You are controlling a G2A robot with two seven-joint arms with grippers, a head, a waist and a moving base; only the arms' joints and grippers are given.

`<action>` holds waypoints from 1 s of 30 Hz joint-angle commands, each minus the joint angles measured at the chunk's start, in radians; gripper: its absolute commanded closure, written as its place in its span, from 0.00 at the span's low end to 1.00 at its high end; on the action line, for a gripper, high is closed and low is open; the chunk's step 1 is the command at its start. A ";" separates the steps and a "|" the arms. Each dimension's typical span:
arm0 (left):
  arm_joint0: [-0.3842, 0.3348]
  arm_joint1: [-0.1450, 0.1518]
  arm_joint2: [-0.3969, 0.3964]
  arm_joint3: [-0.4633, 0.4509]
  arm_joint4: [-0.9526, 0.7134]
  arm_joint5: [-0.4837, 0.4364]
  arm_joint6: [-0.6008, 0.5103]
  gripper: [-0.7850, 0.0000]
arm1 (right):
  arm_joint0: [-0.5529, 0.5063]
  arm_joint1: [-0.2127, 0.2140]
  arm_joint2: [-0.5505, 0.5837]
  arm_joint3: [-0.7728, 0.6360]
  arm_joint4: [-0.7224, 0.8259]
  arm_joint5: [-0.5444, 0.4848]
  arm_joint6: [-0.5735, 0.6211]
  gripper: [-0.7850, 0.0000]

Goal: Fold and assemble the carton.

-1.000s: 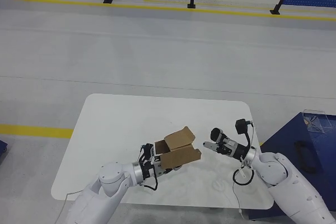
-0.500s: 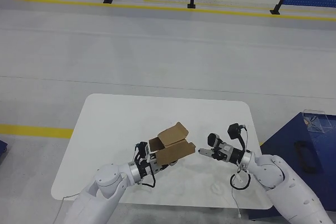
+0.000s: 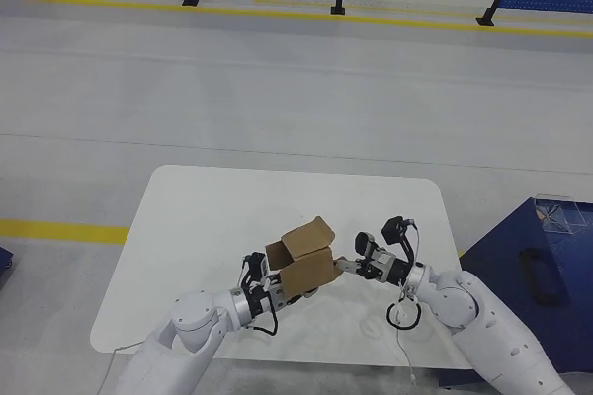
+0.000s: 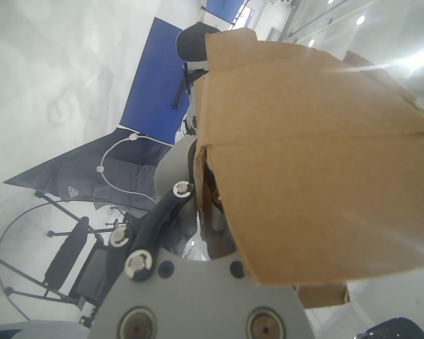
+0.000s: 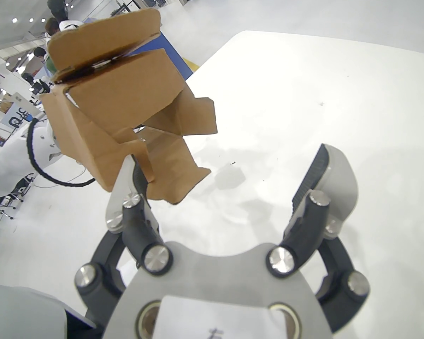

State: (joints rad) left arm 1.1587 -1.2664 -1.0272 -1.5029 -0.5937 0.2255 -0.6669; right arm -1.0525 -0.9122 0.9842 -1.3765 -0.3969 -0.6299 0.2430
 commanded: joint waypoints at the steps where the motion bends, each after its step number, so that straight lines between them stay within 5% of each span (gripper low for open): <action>1: -0.001 -0.001 0.002 -0.001 0.000 0.001 -0.001 1.00 | 0.001 -0.005 -0.007 0.000 0.017 -0.025 0.000 0.00; 18: 0.000 -0.003 0.008 0.007 -0.001 -0.007 -0.009 1.00 | -0.012 -0.010 0.074 0.019 0.030 -0.075 -0.022 0.00; 30: 0.013 -0.004 0.019 -0.012 0.034 -0.019 0.024 1.00 | -0.046 -0.024 0.100 -0.037 -0.299 0.152 -0.222 0.00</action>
State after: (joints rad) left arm 1.1710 -1.2702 -1.0083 -1.5147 -0.5603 0.2079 -0.6428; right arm -1.0980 -0.9341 1.0879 -1.4115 -0.6805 -0.4881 0.0274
